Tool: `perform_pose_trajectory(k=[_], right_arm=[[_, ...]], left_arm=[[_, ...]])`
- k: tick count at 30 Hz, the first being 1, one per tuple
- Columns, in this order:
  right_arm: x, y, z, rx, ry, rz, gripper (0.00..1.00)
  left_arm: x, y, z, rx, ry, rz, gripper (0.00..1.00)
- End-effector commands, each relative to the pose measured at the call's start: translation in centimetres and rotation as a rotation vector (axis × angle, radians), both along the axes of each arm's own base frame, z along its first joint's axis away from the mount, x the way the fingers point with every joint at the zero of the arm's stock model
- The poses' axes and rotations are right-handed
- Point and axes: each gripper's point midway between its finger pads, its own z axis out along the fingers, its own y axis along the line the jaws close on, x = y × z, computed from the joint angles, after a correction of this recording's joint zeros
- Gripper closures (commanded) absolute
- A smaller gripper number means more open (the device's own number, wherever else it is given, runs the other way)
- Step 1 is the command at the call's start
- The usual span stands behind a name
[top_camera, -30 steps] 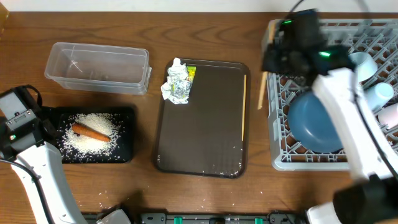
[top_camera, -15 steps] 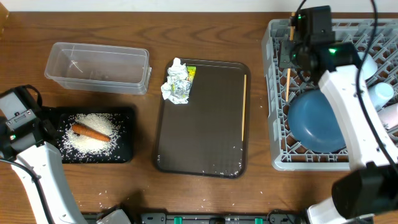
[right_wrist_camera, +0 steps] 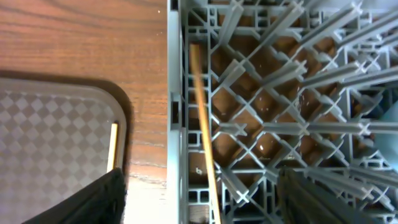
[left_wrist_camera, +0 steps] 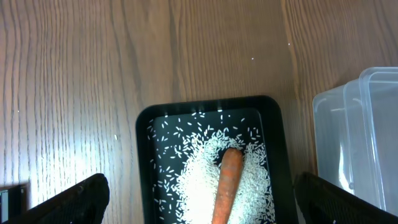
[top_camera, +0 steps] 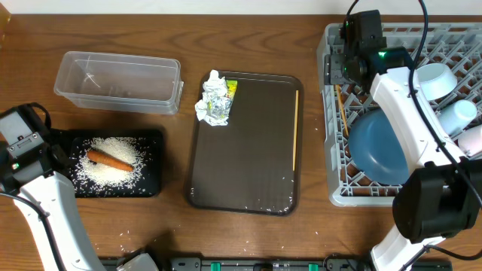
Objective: Sort waste into correct bins and load items into the dishwasher rack
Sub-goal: 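Carry the chopsticks right and insert them into the rack, then move the right gripper back to the tray and grasp the second chopstick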
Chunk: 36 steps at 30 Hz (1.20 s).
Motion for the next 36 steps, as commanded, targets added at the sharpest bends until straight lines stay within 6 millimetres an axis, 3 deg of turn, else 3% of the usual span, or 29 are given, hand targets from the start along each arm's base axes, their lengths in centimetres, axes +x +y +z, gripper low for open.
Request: perform_pose_trajectory(k=[1,4,10,13,21,25,32,36], right_arm=[[-0.5,0.1,-0.2,0.017,0.021,-0.007,0.22],[-1.4,1.8,-0.3,0.097,0.057,0.038,0.20],[-3.2,9.1,1.2,0.372,0.088,0.261,0.17],[-3.8,11.2,1.3,0.382,0.095,0.305,0.18],[-4.7,12.3,-2.4,0.212,0.140,0.050,0.18],[-5.3,14.3,-5.6,0.182,0.200,0.073,0.18],[-6.3,13.9,-11.6,0.140,0.330,-0.072,0.20],[-6.7,13.6,-13.3,0.119,0.372,-0.084,0.20]], left_arm=[[-0.3,0.2,0.0,0.007,0.004,0.021,0.03],[-0.3,0.2,0.0,0.007,0.004,0.021,0.03],[-0.3,0.2,0.0,0.007,0.004,0.021,0.03],[-0.3,0.2,0.0,0.007,0.004,0.021,0.03],[-0.3,0.2,0.0,0.007,0.004,0.021,0.03],[-0.3,0.2,0.0,0.007,0.004,0.021,0.03],[-0.3,0.2,0.0,0.007,0.004,0.021,0.03],[-0.3,0.2,0.0,0.007,0.004,0.021,0.03]])
